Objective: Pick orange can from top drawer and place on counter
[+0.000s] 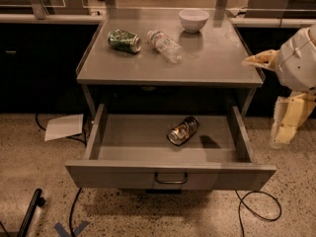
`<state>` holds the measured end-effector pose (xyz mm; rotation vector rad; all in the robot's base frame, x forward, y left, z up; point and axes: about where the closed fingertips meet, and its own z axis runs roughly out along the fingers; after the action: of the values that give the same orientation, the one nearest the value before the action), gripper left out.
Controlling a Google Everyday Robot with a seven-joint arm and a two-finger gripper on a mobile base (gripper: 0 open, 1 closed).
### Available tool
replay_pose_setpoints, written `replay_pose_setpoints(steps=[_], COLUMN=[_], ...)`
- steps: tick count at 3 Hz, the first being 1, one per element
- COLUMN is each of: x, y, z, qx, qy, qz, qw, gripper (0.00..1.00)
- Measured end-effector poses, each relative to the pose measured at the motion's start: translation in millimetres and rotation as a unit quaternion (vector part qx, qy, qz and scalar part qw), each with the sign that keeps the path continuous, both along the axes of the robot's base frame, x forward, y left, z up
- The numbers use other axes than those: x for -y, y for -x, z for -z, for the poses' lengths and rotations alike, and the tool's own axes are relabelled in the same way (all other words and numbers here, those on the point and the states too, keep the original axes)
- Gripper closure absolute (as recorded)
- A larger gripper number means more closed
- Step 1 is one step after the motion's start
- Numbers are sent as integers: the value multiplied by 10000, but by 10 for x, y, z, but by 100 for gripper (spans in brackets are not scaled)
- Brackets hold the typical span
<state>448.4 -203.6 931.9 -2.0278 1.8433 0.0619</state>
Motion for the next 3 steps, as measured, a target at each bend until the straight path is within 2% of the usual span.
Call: replay_pose_setpoints(steps=[1,2,3], x=[48,25,-45], y=[-49,-226,-376], z=[306,567,776], qx=[94,258,229], qy=[-90,-399,-642], qz=[698,874,743], qw=[9975,9950,9949], gripper=[0,0,0])
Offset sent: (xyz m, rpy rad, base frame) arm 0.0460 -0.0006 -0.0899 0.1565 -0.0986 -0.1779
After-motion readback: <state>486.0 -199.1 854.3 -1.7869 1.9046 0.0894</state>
